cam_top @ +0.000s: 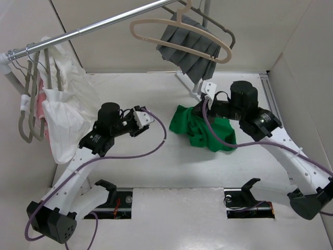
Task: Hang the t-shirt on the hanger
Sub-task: Move the tshirt to the center of the board
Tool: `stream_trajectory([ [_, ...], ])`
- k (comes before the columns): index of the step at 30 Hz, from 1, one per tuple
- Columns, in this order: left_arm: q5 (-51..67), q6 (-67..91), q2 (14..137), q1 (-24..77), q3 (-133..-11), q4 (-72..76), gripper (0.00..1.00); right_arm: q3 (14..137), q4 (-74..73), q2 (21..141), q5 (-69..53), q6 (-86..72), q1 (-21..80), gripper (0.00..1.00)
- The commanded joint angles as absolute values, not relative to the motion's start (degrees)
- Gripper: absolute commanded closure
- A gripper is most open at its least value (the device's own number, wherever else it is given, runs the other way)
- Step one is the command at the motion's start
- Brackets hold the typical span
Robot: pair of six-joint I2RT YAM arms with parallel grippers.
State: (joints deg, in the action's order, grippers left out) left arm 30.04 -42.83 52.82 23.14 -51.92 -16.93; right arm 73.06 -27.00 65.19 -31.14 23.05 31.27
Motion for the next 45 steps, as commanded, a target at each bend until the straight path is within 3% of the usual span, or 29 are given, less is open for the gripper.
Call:
stream_trajectory([
  [1, 31.65, -36.13, 50.63, 23.03, -49.84, -11.70, 0.59, 82.86, -21.09, 63.90, -39.28, 24.43, 36.46, 1.00],
  [6, 27.87, -31.66, 49.22, 23.03, -48.78, -8.36, 0.48, 87.36, -21.62, 60.56, -39.65, 24.96, 38.41, 1.00],
  [11, 26.02, -30.32, 49.22, 23.03, -48.25, -7.65, 0.46, 84.38, -25.92, 58.89, -28.15, 24.96, 38.41, 1.00],
  [18, 27.25, -31.03, 48.69, 23.03, -48.25, -7.56, 0.44, 86.49, -27.78, 66.17, -24.62, 22.51, 38.41, 1.00],
  [25, 26.02, -30.41, 48.69, 23.03, -48.77, -6.50, 0.44, 87.79, -20.39, 82.42, -21.98, 16.26, 41.04, 1.00],
  [29, 25.41, -30.41, 48.69, 23.03, -48.78, -7.03, 0.44, 100.69, -27.12, 94.63, -23.29, 19.41, 45.42, 1.00],
  [32, 24.09, -29.88, 46.76, 23.03, -48.26, -6.42, 0.44, 118.75, -32.76, 103.59, -22.76, 22.32, 46.58, 1.00],
  [37, 22.07, -28.83, 45.62, 23.03, -47.72, -5.27, 0.44, 146.16, -39.19, 112.12, -22.84, 25.39, 43.34, 1.00],
  [39, 21.45, -28.31, 44.91, 23.03, -47.72, -5.27, 0.44, 149.93, -38.42, 112.76, -26.60, 26.62, 42.80, 1.00],
  [43, 21.45, -28.30, 42.28, 23.03, -47.72, -4.75, 0.44, 137.67, -35.34, 106.36, -33.56, 30.23, 42.28, 1.00],
  [45, 21.45, -27.25, 40.01, 23.03, -47.72, -4.05, 0.47, 125.72, -35.85, 101.62, -38.47, 34.00, 42.28, 1.00],
])
